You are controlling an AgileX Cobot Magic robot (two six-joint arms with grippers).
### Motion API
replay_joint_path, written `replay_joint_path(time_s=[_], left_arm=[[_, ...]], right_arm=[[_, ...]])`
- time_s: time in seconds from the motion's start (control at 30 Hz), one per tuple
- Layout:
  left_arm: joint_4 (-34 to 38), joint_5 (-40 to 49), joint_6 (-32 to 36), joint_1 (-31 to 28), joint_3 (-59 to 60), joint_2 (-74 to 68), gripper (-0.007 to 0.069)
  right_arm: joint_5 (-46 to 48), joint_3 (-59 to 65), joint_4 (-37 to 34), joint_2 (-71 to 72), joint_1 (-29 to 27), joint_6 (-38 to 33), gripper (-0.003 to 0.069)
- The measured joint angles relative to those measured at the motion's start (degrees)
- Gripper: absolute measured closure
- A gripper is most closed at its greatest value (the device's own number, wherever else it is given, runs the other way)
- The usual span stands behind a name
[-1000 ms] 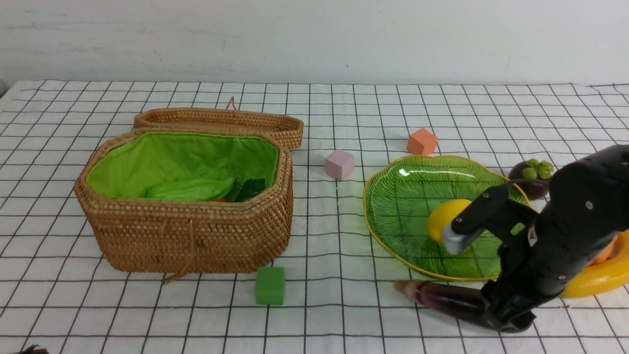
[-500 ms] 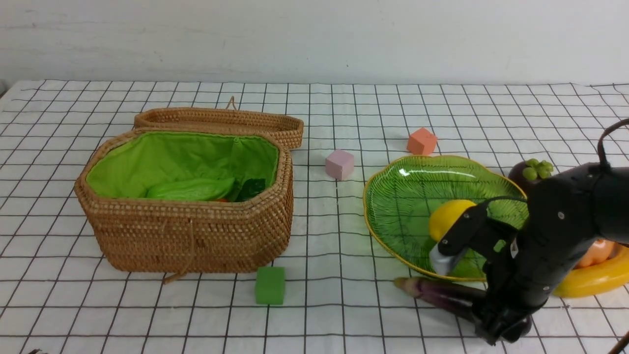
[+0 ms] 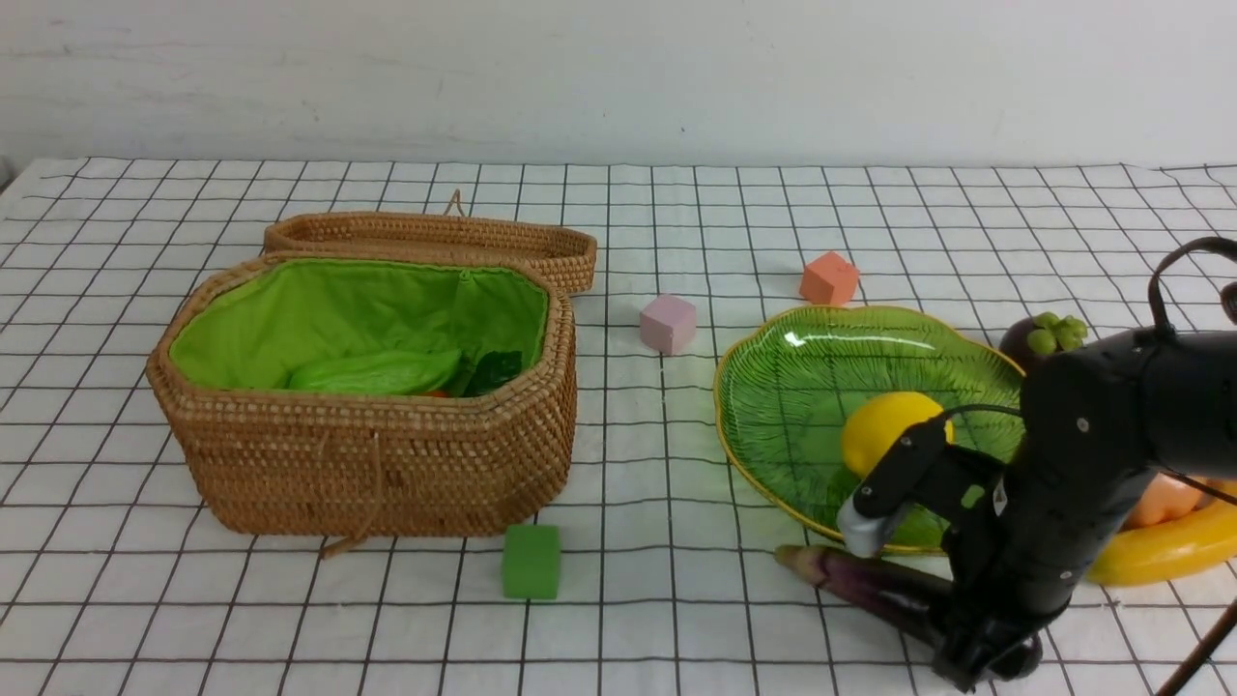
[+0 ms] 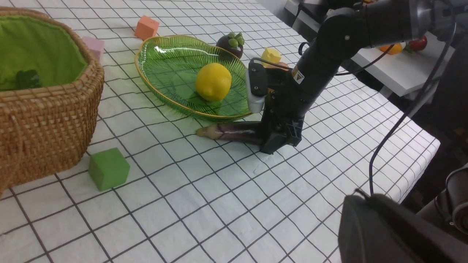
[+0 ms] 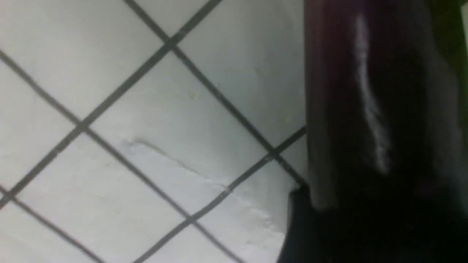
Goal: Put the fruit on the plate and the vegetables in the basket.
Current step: Grab an eggplant with your right arm and place it in the basket on the left.
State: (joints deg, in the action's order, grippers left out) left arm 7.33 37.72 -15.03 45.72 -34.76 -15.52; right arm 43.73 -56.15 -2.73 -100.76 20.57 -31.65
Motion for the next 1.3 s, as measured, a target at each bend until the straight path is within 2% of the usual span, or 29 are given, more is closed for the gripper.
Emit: replay_joint_path(time_s=[0.2,0.3,0.33,0.37,0.53,0.7,0.9,0.97,1.03,1.1,1.17,1.23,1.3], left_arm=[[-2.6,0.2,0.0,0.0,0.0,0.0,0.0638],[-7.8,0.0,0.0,0.0,0.0,0.0,0.0638],[-8.2,0.0,0.0,0.0,0.0,0.0,0.0638],[-10.9,0.0,-0.1,0.0,0.0,0.0,0.0638],[-18.9,0.0,-4.5,0.0,0.0,0.0,0.0638],[-26.6,0.0,-11.8,0.0,0.0,0.0,0.0638],[-28.2,0.0,-14.6,0.0,0.0,0.0,0.0638],[-28.3,0.0,-14.7,0.0,0.0,0.0,0.0638],[-28.3,0.1,-14.8,0.0,0.0,0.0,0.0638],[-28.3,0.2,-14.9,0.0,0.0,0.0,0.0638],[-28.3,0.2,-14.9,0.0,0.0,0.0,0.0637],[-28.3,0.2,-14.9,0.0,0.0,0.0,0.0637],[-28.3,0.2,-14.9,0.0,0.0,0.0,0.0636]], right_arm=[[5.1,-0.1,-7.2,6.6,6.5,0.1,0.022],[4.7,-4.9,-12.1,12.5,13.7,2.4,0.022],[4.7,-5.4,-12.1,12.5,14.0,2.6,0.022],[3.2,-10.0,-12.8,13.5,17.0,3.8,0.022],[-2.6,-26.9,-13.7,9.2,22.0,4.7,0.022],[-9.9,-44.6,-12.9,-5.0,22.6,3.9,0.022],[-10.2,-57.7,-9.0,-19.5,22.7,2.3,0.0216],[-10.2,-58.6,-8.1,-20.8,22.7,2.3,0.02],[-9.7,-59.4,-6.4,-22.2,22.7,2.3,0.0107],[-8.2,-59.7,-5.6,-21.8,22.7,2.6,0.0018],[-5.6,-59.7,-4.9,-20.3,22.7,3.8,-0.0012],[-0.8,-59.7,-4.0,-17.3,22.7,5.3,-0.0007],[6.1,-59.7,-1.7,-13.0,22.7,8.9,0.0034]])
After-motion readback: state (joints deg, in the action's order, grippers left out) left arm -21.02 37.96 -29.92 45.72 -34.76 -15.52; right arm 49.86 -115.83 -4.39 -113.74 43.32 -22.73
